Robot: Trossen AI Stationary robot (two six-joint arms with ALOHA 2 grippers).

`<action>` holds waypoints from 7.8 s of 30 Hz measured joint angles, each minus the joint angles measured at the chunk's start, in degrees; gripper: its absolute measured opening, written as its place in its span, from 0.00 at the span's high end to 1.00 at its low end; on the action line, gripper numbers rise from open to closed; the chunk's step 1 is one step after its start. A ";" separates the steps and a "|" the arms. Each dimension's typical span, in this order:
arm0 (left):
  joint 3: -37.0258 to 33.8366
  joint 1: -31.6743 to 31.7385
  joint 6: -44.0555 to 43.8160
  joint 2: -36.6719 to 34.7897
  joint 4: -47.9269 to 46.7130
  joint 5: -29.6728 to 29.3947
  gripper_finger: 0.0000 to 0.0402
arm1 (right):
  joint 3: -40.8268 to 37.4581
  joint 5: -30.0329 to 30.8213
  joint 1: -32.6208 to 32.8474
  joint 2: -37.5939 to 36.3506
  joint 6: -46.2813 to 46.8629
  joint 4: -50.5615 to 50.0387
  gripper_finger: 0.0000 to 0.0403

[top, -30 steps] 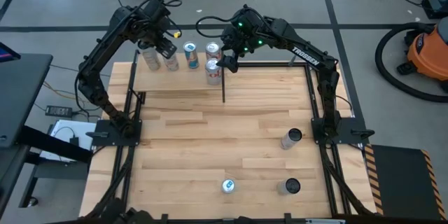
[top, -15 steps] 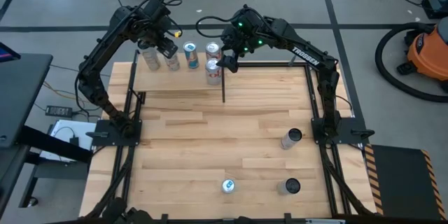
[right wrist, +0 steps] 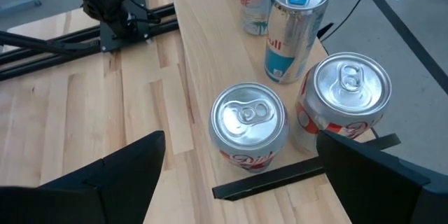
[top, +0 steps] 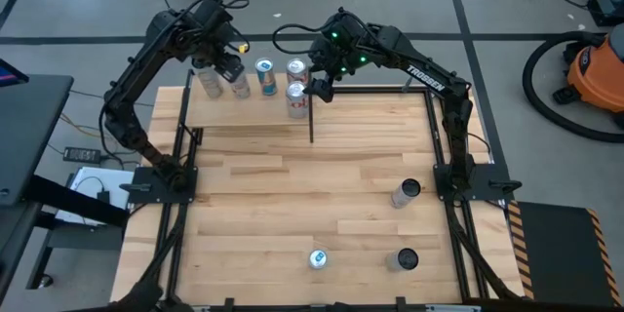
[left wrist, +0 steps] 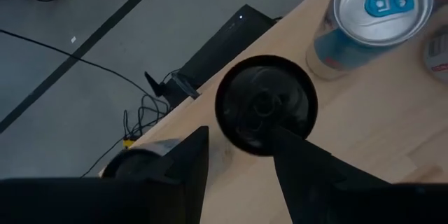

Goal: Place canned beverage on shelf
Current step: Adjust the soda cans on the shelf, then put the blue soda can on the shelf aligned with the other blue can

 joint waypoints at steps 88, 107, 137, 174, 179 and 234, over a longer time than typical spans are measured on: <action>-15.86 -70.49 -37.54 -20.62 -3.97 -11.46 0.61 | -29.66 14.80 54.65 0.17 27.59 17.85 0.05; -39.69 -82.09 -40.88 -22.55 19.51 -18.26 0.61 | -36.72 18.03 56.33 0.21 25.00 25.22 0.05; -61.73 -85.95 -45.20 -22.24 49.59 -20.55 0.61 | -37.29 23.19 59.74 0.11 22.38 24.17 0.05; -67.32 -85.96 -43.60 -22.24 62.81 -20.91 0.61 | -42.23 23.81 56.78 -0.35 15.95 26.70 0.05; -67.32 -85.96 -43.55 -22.24 62.81 -20.91 0.61 | -42.23 22.20 56.72 -0.35 15.95 28.98 0.05; -67.30 -85.94 -45.53 -22.24 62.96 -20.91 0.61 | -15.32 19.69 34.90 -0.24 11.07 17.33 0.37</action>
